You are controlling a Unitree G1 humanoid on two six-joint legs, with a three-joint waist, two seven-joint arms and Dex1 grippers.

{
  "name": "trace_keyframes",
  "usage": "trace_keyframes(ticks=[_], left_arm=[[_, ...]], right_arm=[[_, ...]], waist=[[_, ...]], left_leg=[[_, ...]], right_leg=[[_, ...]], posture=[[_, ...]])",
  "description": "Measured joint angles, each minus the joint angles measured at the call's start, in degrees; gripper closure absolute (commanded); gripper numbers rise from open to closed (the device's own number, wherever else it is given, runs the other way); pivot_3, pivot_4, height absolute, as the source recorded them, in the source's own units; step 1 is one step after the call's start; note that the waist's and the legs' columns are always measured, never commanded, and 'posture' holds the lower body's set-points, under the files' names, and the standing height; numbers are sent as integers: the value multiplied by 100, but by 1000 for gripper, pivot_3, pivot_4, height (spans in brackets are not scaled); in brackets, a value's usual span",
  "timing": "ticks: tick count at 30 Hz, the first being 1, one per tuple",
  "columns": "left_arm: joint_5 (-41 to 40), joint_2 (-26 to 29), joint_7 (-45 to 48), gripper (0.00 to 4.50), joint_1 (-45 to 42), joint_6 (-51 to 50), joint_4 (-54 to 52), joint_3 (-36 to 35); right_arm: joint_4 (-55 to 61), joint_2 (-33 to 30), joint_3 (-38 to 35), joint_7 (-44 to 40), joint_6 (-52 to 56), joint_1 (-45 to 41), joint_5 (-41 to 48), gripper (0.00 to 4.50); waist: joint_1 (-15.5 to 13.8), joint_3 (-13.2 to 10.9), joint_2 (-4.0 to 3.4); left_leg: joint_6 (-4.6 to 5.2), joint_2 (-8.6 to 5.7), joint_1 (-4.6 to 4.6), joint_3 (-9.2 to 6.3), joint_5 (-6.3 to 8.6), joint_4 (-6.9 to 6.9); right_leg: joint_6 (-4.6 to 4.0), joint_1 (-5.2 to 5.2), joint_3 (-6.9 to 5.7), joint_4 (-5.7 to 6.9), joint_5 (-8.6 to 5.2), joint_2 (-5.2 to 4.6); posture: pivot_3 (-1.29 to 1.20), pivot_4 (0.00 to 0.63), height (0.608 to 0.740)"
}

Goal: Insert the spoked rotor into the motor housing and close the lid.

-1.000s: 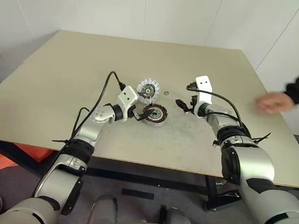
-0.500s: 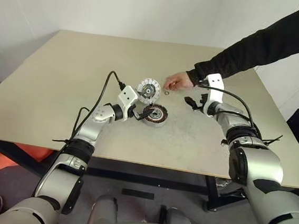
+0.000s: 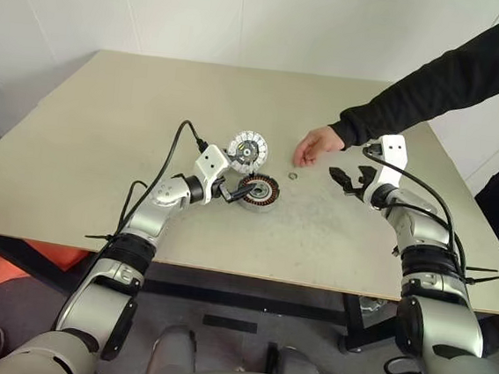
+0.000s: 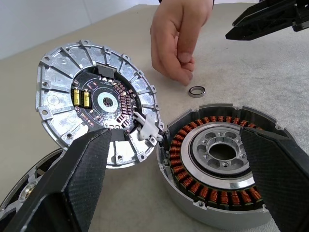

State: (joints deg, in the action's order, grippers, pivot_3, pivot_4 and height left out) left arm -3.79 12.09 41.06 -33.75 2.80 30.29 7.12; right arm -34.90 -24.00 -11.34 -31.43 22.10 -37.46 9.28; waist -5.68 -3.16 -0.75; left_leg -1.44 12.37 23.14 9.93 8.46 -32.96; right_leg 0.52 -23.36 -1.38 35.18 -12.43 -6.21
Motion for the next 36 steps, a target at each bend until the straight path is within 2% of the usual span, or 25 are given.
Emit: trace_keyframes(ticks=[4,9,20,36], left_arm=[[0,-15,17,0,-37,4,34,7],[0,4,28,0,-84,53,63,6],[-7,195,45,0,-94,51,62,-73],[-7,238,-5,0,-67,47,43,-76]], right_arm=[[648,357,197,53,428,265,76,28],[886,704,450,135,582,213,96,28],[-460,908,694,188,-168,-207,-68,28],[-1532,973,1097,294,-1526,-481,-656,28]], waist=[[8,0,0],[1,0,0],[5,0,0],[18,0,0]], left_leg=[[-2,-2,1,0,-1,4],[-5,-5,2,0,-3,22],[-10,-10,3,0,-6,44],[-17,-5,-4,0,-10,35]], right_leg=[[0,-1,1,-2,0,-1],[1,1,0,-20,0,-2],[0,0,-4,-38,0,-3],[-3,6,-4,-28,3,-1]], posture=[[0,0,740],[0,0,740],[0,0,740],[0,0,740]])
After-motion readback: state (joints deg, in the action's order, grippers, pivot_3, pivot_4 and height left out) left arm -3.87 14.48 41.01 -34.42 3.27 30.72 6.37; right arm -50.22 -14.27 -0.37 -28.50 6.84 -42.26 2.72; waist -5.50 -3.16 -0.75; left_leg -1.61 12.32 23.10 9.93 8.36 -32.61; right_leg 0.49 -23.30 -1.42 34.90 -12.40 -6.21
